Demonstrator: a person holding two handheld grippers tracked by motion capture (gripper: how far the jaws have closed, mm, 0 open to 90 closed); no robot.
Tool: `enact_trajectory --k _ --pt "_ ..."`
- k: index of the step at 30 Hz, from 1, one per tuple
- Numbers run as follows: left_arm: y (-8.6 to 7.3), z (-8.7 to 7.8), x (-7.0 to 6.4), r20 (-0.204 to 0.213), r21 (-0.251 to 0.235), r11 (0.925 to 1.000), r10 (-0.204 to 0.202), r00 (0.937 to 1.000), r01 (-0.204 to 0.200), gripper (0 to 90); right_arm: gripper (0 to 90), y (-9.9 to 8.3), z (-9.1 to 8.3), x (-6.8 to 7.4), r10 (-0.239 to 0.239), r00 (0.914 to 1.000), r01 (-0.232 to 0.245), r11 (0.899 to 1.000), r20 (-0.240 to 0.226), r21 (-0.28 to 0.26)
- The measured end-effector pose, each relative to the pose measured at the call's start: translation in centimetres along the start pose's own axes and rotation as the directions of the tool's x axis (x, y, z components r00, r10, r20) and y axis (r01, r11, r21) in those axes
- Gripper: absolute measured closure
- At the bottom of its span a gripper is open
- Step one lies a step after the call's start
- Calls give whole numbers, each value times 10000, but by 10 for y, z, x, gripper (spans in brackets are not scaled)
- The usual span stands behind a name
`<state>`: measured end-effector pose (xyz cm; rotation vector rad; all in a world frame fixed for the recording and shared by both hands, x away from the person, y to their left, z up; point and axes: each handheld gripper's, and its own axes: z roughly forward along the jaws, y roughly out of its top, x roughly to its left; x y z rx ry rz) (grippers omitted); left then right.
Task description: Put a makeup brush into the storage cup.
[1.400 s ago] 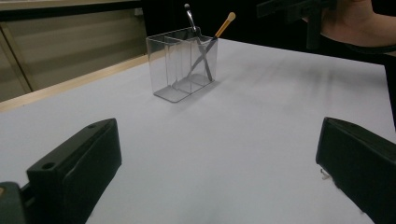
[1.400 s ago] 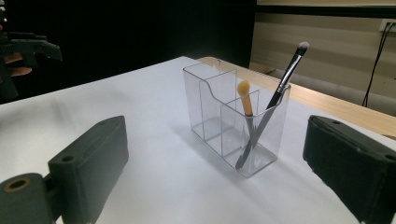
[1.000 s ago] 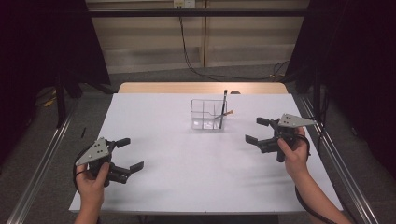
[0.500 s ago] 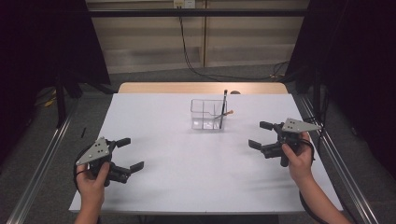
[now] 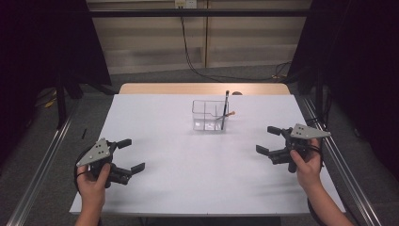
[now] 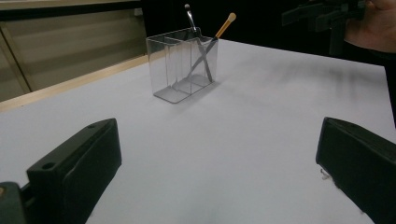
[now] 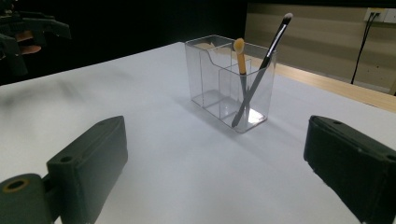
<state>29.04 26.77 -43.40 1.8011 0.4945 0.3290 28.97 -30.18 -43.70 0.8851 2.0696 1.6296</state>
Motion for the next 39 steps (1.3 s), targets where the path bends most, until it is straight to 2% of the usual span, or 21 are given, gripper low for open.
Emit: enact_trajectory --k 14,39 --pt "0 1 0 -3 -6 10000 14 10000 -14 1 57 -7 -17 2 1 9998 -3 10000 208 58" --pt "1 4 1 71 -49 10000 15 10000 -15 1 56 -17 -36 7 151 9986 -160 9997 504 184"
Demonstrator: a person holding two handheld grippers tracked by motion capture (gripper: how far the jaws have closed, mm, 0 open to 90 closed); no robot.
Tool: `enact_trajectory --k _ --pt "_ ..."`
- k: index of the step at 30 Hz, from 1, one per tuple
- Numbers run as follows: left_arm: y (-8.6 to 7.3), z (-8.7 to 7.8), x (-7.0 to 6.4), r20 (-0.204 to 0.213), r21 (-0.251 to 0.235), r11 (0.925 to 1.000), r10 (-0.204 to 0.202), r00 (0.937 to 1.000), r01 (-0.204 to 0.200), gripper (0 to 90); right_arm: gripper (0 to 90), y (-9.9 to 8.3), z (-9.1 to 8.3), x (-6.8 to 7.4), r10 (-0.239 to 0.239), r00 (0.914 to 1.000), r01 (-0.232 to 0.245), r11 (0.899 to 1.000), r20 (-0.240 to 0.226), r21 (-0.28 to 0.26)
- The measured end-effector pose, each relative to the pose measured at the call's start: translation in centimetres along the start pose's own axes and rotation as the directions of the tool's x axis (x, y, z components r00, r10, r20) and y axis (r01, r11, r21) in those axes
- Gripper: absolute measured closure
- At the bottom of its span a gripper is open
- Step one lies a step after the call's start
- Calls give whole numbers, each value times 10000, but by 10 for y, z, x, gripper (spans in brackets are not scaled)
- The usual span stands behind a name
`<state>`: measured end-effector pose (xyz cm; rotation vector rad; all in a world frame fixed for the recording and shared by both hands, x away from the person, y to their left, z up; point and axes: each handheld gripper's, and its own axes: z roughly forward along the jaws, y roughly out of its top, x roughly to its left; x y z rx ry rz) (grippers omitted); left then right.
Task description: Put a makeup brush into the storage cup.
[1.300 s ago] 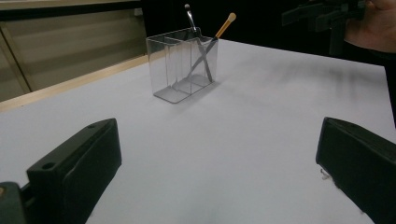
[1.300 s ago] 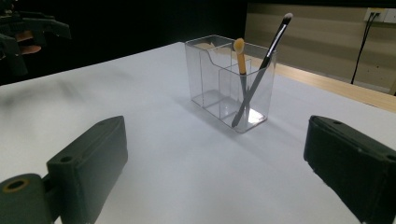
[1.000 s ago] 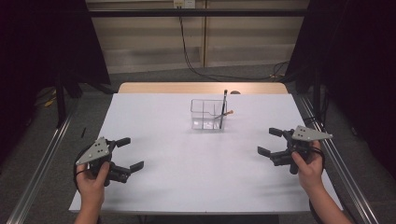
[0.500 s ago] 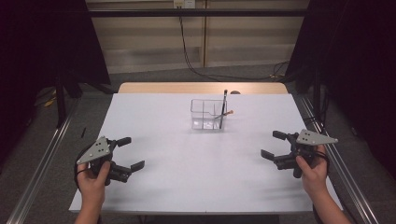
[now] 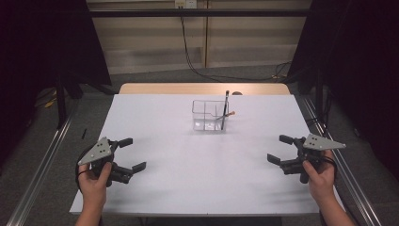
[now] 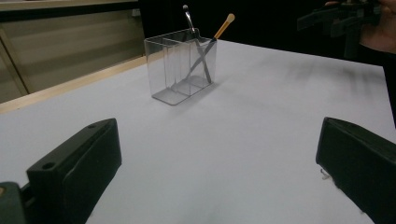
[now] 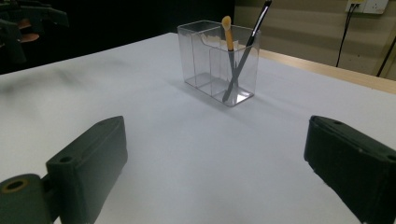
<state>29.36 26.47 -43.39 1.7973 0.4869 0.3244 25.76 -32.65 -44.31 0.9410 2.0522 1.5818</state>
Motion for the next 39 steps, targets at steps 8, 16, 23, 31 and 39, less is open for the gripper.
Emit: enact_trajectory --k 8,16,23,31,39 --pt "0 0 1 1 18 10000 14 10000 -14 1 56 -6 -4 2 -160 9998 157 9997 147 196" --pt "0 1 1 37 29 10000 73 10000 -74 2 56 -10 -9 3 -93 9998 89 9998 186 189" --pt "0 2 0 55 28 10000 32 10000 -32 1 56 -13 -15 2 7 9997 -13 9997 263 238" --pt "0 2 0 46 101 9999 133 9999 -134 1 56 -14 -14 5 -141 9998 135 9993 161 351" --pt "0 2 0 31 108 9999 126 9999 -126 1 56 -17 -19 4 -175 9996 164 9984 208 532"
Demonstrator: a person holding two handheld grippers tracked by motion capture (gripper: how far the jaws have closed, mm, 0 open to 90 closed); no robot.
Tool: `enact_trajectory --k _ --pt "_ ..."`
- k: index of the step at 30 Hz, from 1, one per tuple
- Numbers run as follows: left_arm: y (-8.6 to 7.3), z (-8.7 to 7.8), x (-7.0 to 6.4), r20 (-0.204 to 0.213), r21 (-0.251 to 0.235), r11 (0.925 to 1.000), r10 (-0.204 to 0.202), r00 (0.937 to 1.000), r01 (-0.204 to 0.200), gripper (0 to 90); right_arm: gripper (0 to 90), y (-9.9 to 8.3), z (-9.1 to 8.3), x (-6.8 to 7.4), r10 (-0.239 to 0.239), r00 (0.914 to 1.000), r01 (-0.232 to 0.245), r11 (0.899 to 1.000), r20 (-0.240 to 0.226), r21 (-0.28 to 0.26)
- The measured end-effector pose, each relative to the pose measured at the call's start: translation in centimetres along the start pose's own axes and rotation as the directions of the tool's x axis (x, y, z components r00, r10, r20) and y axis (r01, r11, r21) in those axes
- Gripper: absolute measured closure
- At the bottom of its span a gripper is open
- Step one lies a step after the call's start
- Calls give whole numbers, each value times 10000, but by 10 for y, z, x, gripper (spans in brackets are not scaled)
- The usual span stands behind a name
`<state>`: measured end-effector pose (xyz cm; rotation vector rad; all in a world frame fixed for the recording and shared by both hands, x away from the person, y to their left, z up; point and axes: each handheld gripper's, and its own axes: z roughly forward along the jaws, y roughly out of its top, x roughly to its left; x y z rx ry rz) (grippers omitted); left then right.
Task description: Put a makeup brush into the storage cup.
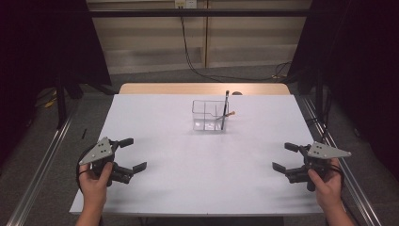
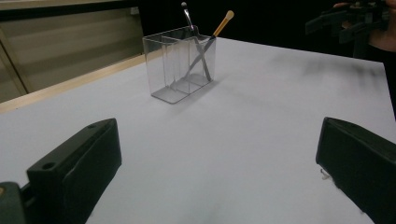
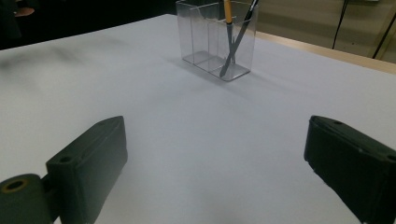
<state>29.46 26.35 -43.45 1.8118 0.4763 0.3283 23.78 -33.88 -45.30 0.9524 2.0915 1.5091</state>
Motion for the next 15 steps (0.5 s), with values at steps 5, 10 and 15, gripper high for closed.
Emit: enact_trajectory --k 5,10,15 --pt "-1 0 0 7 19 10000 -18 10000 18 1 56 -1 -3 -3 127 9999 -126 9999 26 -115" --pt "-1 0 0 1 15 10000 -7 10000 7 1 56 -1 -3 -3 77 9999 -77 9999 118 -65" --pt "-2 1 1 58 44 10000 -29 10000 29 2 56 -2 -3 -3 67 9999 -67 10000 130 -55"
